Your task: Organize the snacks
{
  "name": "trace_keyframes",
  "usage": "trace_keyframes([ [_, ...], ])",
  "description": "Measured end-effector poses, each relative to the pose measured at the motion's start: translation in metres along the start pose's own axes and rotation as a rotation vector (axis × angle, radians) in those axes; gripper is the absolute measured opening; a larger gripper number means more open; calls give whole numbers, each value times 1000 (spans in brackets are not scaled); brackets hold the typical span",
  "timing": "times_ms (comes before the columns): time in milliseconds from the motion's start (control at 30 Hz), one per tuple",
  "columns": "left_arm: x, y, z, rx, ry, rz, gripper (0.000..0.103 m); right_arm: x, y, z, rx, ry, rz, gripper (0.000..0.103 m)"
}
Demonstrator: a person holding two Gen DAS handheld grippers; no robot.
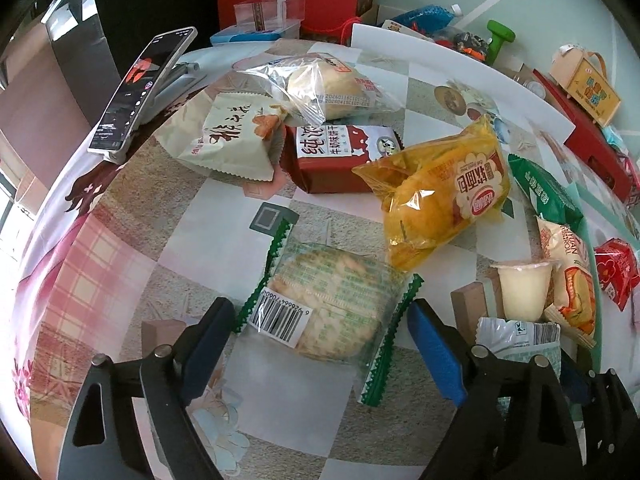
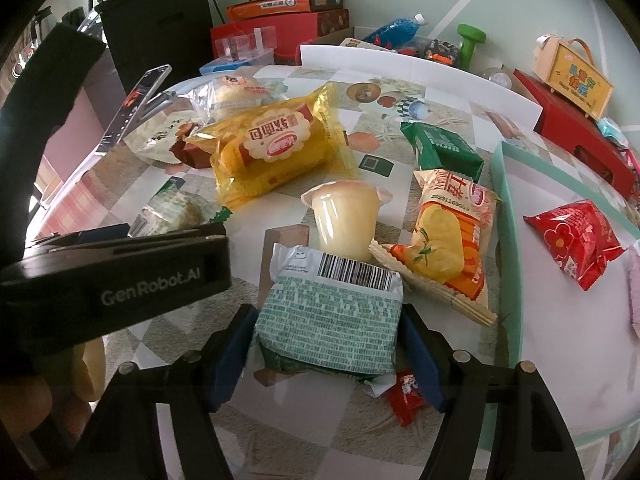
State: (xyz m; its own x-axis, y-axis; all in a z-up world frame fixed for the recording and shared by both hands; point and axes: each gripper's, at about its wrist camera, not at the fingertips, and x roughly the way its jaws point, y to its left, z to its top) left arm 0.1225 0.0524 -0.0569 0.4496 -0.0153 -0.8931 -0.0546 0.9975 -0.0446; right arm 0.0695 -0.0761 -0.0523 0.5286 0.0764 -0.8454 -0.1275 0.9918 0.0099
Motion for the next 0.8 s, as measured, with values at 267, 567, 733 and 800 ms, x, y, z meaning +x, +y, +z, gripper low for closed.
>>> trace_keyframes([
  [267, -7, 7, 0, -37, -22, -38, 67, -3, -3, 1, 28, -8, 15, 64],
  [567, -11, 10, 0, -51, -29, -68, 64, -16, -2, 3, 32, -49, 29, 62],
  [733, -18, 12, 1, -58, -46, -78, 63, -25, 0, 5, 23, -78, 36, 62],
  [800, -20, 12, 1, -60, -52, -79, 63, -30, 0, 6, 20, -93, 39, 62],
])
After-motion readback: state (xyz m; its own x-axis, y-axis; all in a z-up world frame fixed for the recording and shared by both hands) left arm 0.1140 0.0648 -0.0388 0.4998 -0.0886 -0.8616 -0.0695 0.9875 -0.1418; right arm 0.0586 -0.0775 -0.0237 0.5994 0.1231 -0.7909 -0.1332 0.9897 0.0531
